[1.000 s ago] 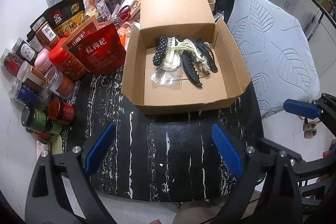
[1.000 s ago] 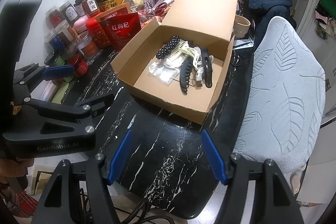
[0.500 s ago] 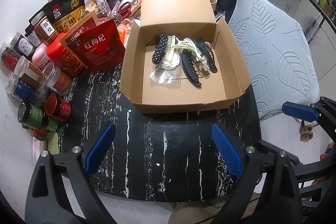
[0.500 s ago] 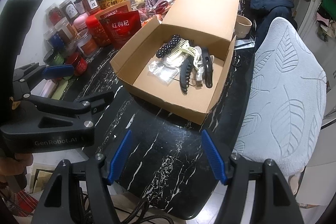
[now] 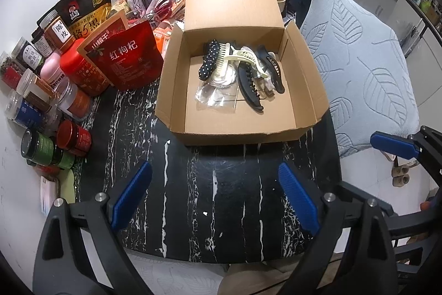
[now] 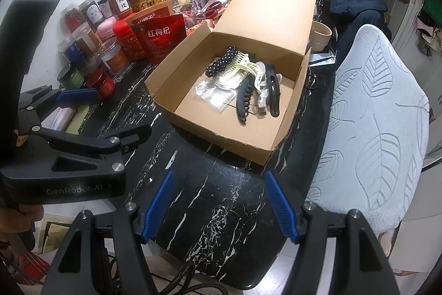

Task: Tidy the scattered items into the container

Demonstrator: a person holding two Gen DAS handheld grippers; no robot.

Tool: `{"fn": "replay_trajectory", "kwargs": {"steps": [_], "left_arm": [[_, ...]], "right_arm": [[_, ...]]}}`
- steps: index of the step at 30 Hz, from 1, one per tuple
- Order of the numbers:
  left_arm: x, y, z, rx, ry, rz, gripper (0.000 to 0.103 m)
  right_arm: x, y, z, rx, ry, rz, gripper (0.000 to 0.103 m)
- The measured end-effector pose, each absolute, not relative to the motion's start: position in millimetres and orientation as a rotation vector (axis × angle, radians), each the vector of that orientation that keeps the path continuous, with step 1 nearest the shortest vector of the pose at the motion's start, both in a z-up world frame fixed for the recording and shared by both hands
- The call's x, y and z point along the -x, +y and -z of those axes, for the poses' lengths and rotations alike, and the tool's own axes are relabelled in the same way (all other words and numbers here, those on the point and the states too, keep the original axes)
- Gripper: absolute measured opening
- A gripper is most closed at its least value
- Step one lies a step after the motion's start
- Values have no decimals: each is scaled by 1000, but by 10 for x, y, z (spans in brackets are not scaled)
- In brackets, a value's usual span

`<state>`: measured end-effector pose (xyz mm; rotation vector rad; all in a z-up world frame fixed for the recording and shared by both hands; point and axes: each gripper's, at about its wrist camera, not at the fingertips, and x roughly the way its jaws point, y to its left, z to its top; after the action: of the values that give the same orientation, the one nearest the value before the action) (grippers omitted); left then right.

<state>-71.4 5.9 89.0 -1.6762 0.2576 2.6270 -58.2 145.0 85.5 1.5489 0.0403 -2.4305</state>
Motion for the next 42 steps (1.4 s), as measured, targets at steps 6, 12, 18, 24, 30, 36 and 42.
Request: {"fn": "replay_trajectory", "kwargs": {"steps": [6,12,18,24,30,36,42], "left_arm": [[708,63,-889,1676,260,-2630,93],[702,59,-886,1679,254,-2626,93],[696,33,-897,1685,246,-2619,93],[710,4,-890,1698,241,-2610,93],[724,-20,-871,1710,230,-2601,93],[743,-30,-840,1725,210,-2587,93],[763,-31,-833,1725,214,-2592,93]], "right_arm": [[587,1442,-858,-1548,41,2433,70],[592,1443,-859,-1547,42,2434,70],[597,1425,-864,-1547,43,2429,70],[607,1384,-863,-1550,52,2423,70],[606,1362,-863,-1551,55,2422,70],[615,1352,-846,-1560,57,2420,70],[635,1373,-841,-1563,56,2419,70]]}}
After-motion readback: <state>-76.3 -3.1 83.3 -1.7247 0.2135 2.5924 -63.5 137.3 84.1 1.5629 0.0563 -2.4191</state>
